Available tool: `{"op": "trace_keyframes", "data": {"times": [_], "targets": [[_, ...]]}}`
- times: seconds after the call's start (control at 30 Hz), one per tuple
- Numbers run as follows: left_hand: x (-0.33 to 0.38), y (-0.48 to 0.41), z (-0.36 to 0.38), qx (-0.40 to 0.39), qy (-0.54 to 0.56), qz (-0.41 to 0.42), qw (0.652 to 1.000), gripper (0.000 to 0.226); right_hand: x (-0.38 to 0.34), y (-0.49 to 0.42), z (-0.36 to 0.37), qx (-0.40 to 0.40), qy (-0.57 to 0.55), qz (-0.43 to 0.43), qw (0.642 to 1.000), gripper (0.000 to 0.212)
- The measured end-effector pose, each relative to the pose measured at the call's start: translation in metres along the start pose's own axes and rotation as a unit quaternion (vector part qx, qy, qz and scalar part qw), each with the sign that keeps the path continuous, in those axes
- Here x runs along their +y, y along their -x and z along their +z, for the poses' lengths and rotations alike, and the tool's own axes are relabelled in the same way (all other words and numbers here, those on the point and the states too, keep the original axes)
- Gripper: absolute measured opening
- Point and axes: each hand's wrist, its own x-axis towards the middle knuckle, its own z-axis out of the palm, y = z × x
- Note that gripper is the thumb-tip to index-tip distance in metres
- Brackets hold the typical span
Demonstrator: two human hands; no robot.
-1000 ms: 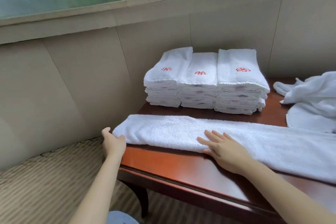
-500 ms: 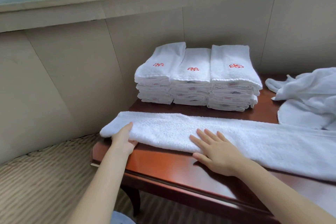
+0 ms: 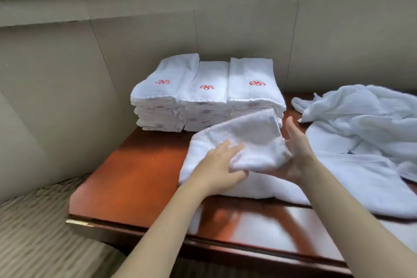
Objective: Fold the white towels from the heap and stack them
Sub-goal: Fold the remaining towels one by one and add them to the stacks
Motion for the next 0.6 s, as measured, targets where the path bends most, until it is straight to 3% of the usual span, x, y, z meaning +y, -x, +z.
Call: {"op": "trace_keyframes", "data": {"times": [0.03,0.1,0.2,0.27,0.43,0.53,0.6], "targets": [[0.003,-0.001,0.008,-0.069,-0.021,0.016,0.997,0.059,-0.003,0.004,-0.008,0.016,-0.002,0.014,1.000,0.078],[0.004,-0.003,0.016,-0.113,-0.039,0.033,0.992,0.051,0.000,0.006,-0.022,0.093,0.089,0.042,0.991,0.059],[0.000,-0.008,0.010,-0.050,0.050,-0.015,0.997,0.038,0.007,0.005,-0.034,0.194,0.203,0.004,0.960,0.039],[-0.009,-0.012,0.002,0.005,0.088,-0.045,0.995,0.032,0.008,0.005,-0.037,0.196,0.248,-0.033,0.948,0.035],[-0.038,-0.015,-0.007,0.131,0.006,-0.154,0.979,0.036,0.000,0.013,-0.044,0.166,0.338,-0.064,0.924,0.028],[-0.047,-0.014,-0.005,0.110,0.037,-0.242,0.963,0.050,-0.009,0.015,-0.050,0.117,0.367,-0.038,0.922,0.044],[-0.049,-0.013,0.000,0.066,0.120,-0.249,0.959,0.057,-0.009,0.015,-0.051,0.113,0.366,-0.029,0.923,0.033]]}}
